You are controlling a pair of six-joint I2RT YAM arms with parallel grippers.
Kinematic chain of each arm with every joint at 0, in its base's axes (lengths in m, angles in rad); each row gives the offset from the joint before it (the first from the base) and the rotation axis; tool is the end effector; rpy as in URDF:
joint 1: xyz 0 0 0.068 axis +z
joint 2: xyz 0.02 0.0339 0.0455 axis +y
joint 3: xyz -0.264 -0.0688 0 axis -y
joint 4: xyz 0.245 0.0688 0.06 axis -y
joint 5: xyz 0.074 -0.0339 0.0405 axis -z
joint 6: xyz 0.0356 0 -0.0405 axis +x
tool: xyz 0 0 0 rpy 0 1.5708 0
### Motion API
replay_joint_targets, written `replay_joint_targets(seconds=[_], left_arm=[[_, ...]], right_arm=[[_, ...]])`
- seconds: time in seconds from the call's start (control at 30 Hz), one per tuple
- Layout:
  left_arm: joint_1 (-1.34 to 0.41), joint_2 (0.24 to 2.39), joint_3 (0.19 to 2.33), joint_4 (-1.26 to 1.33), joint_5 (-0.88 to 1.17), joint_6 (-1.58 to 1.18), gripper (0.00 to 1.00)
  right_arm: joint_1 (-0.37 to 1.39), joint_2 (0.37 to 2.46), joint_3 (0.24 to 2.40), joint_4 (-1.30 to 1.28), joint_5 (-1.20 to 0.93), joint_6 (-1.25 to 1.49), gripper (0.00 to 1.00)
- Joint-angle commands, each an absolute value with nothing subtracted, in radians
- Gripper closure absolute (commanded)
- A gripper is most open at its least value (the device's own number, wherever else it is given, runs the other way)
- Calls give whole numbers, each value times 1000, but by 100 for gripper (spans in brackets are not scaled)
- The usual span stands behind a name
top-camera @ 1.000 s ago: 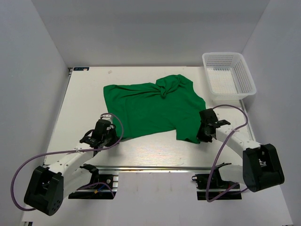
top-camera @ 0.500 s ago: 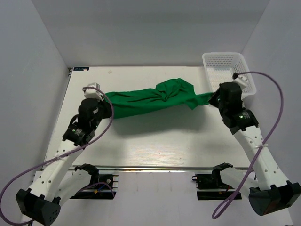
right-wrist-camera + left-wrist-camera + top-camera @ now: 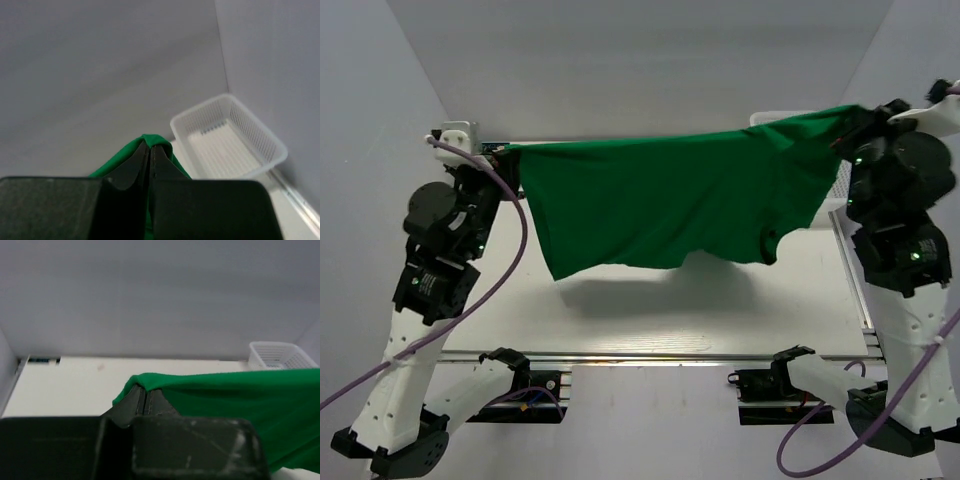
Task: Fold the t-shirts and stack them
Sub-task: Flatten out the tshirt
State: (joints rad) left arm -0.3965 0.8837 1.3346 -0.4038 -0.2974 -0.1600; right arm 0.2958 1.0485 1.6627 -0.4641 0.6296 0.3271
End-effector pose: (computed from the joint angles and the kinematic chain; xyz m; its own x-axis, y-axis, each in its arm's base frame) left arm 0.1468 -0.0502 0.4835 0.0271 -0.1765 -0.9839 0.1049 0.9794 -0.1728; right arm 0.1549 0.0253 0.5479 0.2387 0.3442 -0.9080 0.2583 0.8789 0.4011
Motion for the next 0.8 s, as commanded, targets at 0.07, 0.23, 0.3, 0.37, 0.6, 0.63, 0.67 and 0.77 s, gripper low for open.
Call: replay_joint_targets(seconds=[0.07,0.23,0.3,0.37,0.6,0.63,0.67,0.77], left_arm=[[-394,809,1471,-367,-68,24,100],[-385,776,1561,-370,52,43,100],[-385,776,1600,-399,75,43,100],[-376,767,1657,-419,75,54,100],[-376,758,1822,-546,136,72,100],[-376,758,1857,-555,137,83,100],[-376,758,1871,-555,162,83,100],[-376,749,1904,-577,195,83,100]], right_arm=[[291,1013,1859,-385,664,131,100],[293,894,1893,-339,549,65,100],[293,874,1922,-348,516,43,100],[288,859,1976,-371,468,20,100],[291,772,2008,-359,413,-29,100],[291,762,2009,-354,390,-28,100],[290,747,2010,-350,374,-23,100],[290,727,2017,-360,336,-12,100]])
